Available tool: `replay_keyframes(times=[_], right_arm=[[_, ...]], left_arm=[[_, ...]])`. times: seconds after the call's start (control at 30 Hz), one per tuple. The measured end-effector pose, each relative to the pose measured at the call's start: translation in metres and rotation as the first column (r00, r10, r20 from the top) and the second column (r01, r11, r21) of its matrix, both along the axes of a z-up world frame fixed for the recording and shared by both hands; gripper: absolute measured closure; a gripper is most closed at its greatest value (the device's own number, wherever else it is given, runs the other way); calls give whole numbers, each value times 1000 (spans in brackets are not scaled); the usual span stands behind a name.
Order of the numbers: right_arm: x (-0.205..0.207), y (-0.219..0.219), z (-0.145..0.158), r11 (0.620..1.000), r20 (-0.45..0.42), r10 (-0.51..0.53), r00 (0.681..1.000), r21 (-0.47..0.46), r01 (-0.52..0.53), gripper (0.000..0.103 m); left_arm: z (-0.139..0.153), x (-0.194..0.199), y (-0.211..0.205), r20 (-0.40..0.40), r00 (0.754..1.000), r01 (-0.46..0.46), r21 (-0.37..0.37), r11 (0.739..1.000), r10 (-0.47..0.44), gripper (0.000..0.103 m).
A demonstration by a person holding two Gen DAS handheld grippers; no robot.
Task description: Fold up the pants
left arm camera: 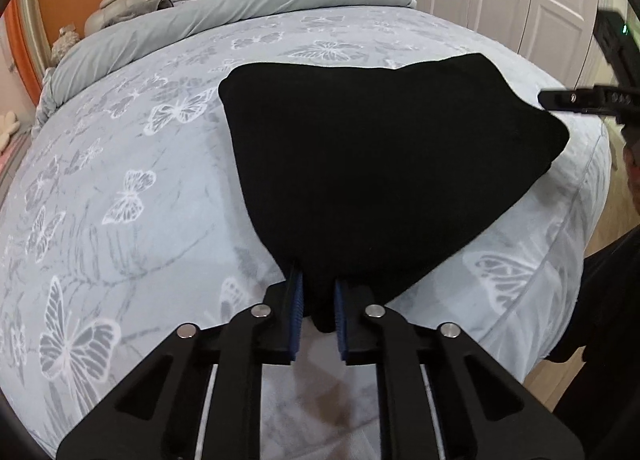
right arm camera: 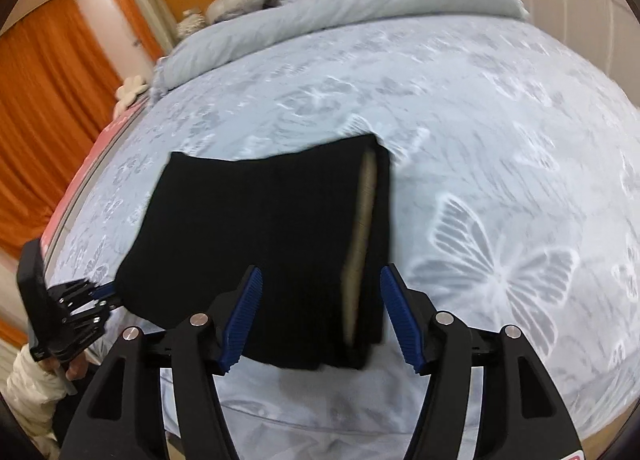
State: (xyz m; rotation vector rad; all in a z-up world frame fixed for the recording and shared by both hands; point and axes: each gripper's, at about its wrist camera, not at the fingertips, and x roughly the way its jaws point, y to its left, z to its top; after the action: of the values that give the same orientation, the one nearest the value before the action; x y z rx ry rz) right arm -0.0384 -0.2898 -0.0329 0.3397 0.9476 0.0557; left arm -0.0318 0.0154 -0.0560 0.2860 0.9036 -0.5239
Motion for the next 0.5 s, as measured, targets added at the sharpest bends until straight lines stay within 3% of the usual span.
replay_keyframes(times=[0.1, 0.17, 0.27, 0.43, 0.47, 0.5], right_arm=[[-22, -31, -17, 985, -45, -80, 996, 149, 86, 42], [-31, -37, -23, 980, -60, -101, 993, 164, 110, 42], [-40, -22, -21, 995, -40, -42, 998, 93, 46, 42], [-36, 24, -30, 982, -53, 68, 996, -175, -76, 45], [-29, 30, -38, 980, -74, 88, 993, -174, -100, 54], [-21, 35, -44, 978, -101, 115, 988, -163, -131, 102]], left_arm=[[8, -11, 7, 13, 1000, -1, -19, 1000, 1, 95], [8, -14, 8, 13, 1000, -6, -18, 1000, 6, 96], [5, -14, 5, 10, 1000, -10, -1, 1000, 10, 96], [5, -7, 2, -1, 1000, -29, -9, 1000, 29, 96], [4, -7, 1, 0, 1000, -29, 0, 1000, 29, 96], [3, -7, 0, 2, 1000, -30, 5, 1000, 30, 96]])
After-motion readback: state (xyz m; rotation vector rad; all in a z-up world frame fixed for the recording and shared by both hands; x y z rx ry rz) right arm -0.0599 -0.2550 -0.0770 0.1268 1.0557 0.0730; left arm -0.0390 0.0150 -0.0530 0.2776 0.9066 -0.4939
